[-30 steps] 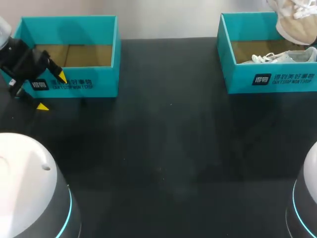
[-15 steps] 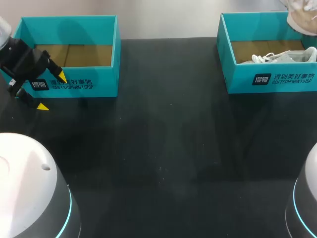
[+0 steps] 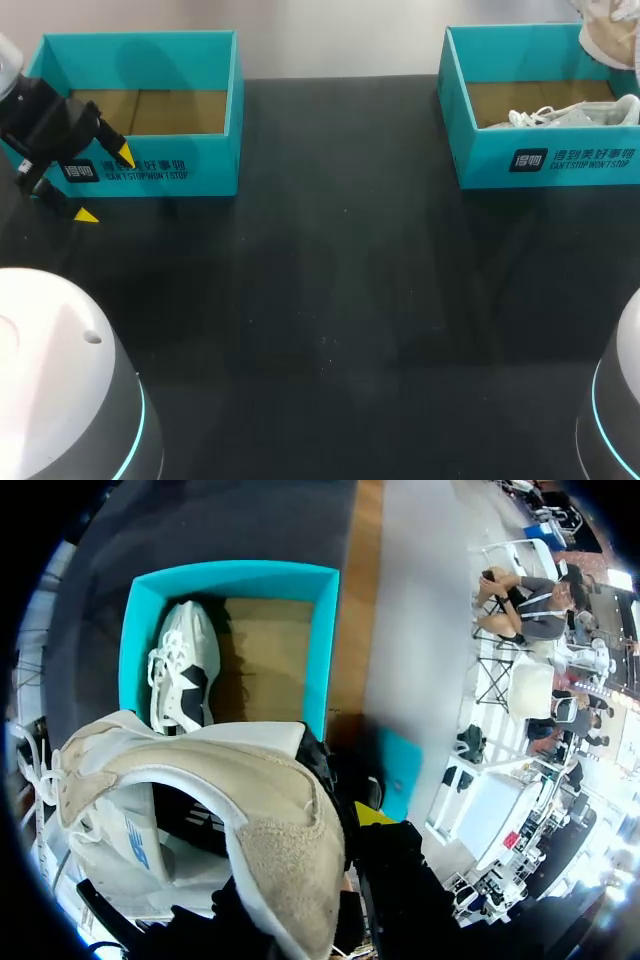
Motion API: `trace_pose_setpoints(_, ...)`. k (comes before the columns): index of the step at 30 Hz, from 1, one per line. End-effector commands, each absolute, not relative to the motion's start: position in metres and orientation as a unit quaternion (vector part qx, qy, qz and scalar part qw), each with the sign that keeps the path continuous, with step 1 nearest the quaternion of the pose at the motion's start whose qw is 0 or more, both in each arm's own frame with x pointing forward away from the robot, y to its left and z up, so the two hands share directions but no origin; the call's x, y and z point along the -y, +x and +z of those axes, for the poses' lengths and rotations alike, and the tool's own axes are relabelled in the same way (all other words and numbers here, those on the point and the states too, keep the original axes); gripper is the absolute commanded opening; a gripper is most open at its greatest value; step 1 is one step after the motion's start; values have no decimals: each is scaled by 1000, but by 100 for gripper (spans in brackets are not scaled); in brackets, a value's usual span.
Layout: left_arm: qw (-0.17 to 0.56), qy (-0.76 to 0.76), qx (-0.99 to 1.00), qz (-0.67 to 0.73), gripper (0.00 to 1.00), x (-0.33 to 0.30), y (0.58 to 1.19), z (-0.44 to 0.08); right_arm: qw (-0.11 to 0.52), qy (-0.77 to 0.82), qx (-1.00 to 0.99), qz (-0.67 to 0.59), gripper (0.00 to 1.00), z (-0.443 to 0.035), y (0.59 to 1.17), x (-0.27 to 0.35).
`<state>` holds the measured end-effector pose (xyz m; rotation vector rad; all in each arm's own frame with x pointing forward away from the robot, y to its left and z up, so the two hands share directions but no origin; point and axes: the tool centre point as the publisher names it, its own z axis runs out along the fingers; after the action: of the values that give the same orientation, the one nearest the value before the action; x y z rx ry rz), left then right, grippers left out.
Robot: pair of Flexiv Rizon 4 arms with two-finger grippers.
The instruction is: Take the shoe out of the shoebox, open the shoe tongue, remove and reinsert the insole, then place the shoe into the shoebox
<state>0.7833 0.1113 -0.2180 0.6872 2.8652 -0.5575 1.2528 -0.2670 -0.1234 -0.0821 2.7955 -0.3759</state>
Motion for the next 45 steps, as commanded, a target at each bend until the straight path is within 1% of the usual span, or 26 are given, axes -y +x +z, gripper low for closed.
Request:
trace_pose_setpoints(1,71,229,-953,-184,100,-111,783,-218,150,-29,-980,-125,0,-128,1285,288)
trace_pose_setpoints(6,71,229,-953,-184,100,-111,783,-218,150,-25,-982,-114,0,-136,1286,296)
trace_pose_setpoints(8,71,229,-953,-184,100,-111,783,-218,145,11,-983,-112,0,-140,1285,299)
trace_pose_setpoints(13,71,229,-953,-184,100,-111,783,-218,134,168,-969,-121,0,-147,1277,311)
trace_pose_setpoints(18,71,229,-953,-184,100,-111,783,-218,126,259,-946,-148,0,-152,1264,317)
trace_pose_setpoints(21,71,229,-953,-184,100,-111,783,-218,117,311,-934,-131,0,-152,1254,319)
trace_pose_setpoints(37,71,229,-953,-184,100,-111,783,-218,117,311,-934,-131,0,-152,1254,319)
trace_pose_setpoints(42,71,229,-953,-184,100,-111,783,-218,110,433,-882,-150,0,-168,1242,341)
trace_pose_setpoints(45,71,229,-953,-184,100,-111,783,-218,107,509,-847,-113,0,-171,1231,354)
